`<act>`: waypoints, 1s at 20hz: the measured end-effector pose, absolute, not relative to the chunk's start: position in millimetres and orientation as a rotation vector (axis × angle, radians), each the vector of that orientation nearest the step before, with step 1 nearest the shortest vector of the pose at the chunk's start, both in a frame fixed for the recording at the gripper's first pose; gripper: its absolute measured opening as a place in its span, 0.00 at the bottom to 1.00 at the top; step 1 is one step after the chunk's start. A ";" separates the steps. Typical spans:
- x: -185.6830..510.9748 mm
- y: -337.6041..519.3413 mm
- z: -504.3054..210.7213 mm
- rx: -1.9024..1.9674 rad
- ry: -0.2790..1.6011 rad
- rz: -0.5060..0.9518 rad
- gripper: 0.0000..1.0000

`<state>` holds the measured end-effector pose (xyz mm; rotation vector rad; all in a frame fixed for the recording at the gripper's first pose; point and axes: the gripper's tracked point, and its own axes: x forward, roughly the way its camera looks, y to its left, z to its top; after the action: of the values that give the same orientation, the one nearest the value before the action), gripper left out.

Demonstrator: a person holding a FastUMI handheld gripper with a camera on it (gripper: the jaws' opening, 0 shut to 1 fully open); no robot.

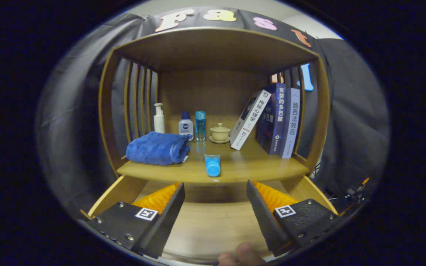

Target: Pull open the drawer, take out the items inside it, and place them on the countertop above the cabinet.

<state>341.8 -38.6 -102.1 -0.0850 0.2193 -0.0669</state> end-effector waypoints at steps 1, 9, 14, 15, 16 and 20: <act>328.7 -35.2 -100.2 -0.089 0.193 -0.068 0.99; 225.6 -19.5 -103.9 -0.030 0.143 -0.050 0.99; 200.4 -36.4 -146.3 -0.038 0.143 -0.063 0.99; 200.0 -42.5 -159.9 -0.034 0.157 -0.078 0.99; 199.8 -46.0 -173.1 -0.009 0.181 -0.084 0.99; 202.3 -49.0 -214.6 0.068 0.270 -0.080 0.99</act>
<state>202.3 -49.0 -214.6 0.0683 0.2699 -0.0795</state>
